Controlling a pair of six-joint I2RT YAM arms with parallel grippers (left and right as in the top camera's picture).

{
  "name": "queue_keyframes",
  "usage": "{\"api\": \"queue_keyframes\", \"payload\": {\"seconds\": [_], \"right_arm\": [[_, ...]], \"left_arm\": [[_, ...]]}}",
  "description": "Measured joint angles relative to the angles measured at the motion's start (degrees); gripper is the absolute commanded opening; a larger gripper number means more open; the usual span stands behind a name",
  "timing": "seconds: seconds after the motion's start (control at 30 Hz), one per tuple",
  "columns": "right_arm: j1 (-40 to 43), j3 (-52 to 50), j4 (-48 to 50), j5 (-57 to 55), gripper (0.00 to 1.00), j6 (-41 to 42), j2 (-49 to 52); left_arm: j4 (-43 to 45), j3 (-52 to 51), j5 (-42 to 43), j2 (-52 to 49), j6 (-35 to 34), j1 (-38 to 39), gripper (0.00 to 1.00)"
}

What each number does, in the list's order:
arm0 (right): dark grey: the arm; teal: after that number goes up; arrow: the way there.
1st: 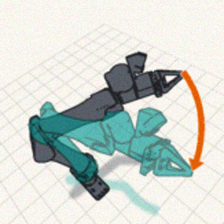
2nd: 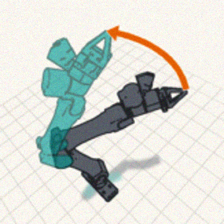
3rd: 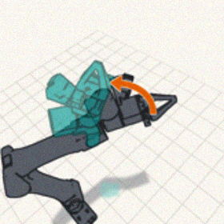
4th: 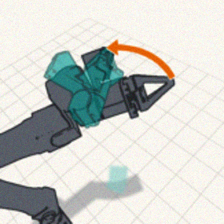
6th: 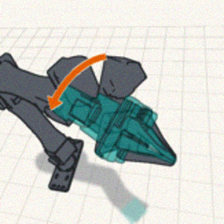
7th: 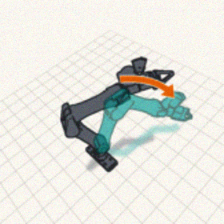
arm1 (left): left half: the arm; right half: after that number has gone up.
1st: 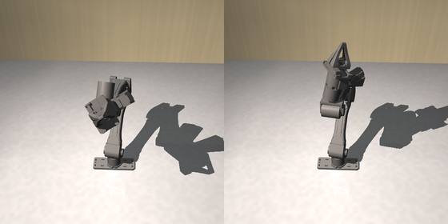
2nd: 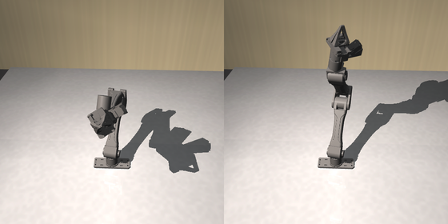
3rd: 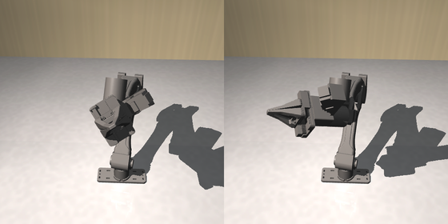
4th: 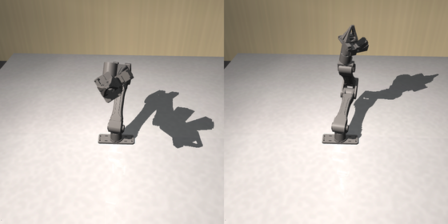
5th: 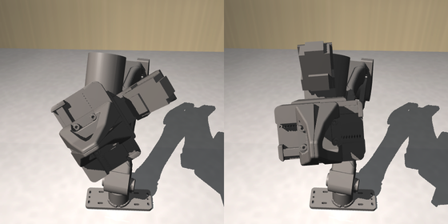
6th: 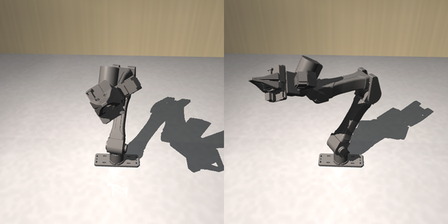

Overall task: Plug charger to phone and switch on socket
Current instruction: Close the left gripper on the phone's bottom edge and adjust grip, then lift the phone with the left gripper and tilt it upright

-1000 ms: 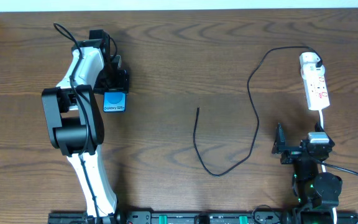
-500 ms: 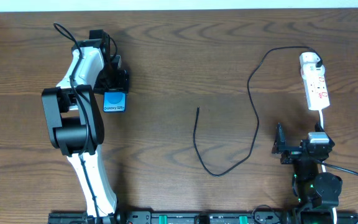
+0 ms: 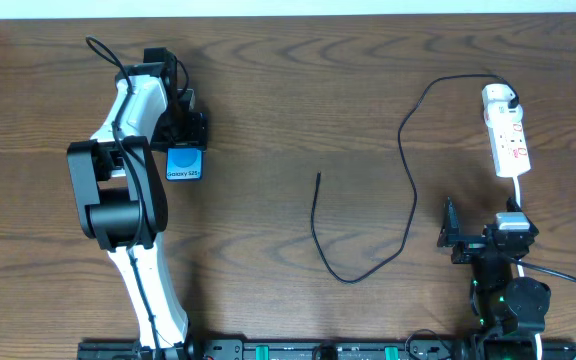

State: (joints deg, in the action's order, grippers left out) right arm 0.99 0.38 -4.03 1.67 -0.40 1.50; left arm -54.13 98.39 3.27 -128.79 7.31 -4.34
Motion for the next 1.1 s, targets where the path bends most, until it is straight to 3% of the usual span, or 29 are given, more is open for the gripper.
{"api": "queue_keyframes", "payload": {"seconds": [0.63, 0.8, 1.1], "right_arm": [[0.0, 0.0, 0.0, 0.0, 0.99, 0.0, 0.0], [0.0, 0.0, 0.0, 0.0, 0.99, 0.0, 0.0], [0.0, 0.0, 0.0, 0.0, 0.99, 0.0, 0.0]], "left_arm": [[-2.8, -0.2, -0.5, 4.9, 0.0, -0.1, 0.07], [-2.9, -0.2, 7.6, 4.9, 0.0, -0.1, 0.07], [-2.0, -0.2, 31.5, 4.9, -4.4, -0.1, 0.07]]}}
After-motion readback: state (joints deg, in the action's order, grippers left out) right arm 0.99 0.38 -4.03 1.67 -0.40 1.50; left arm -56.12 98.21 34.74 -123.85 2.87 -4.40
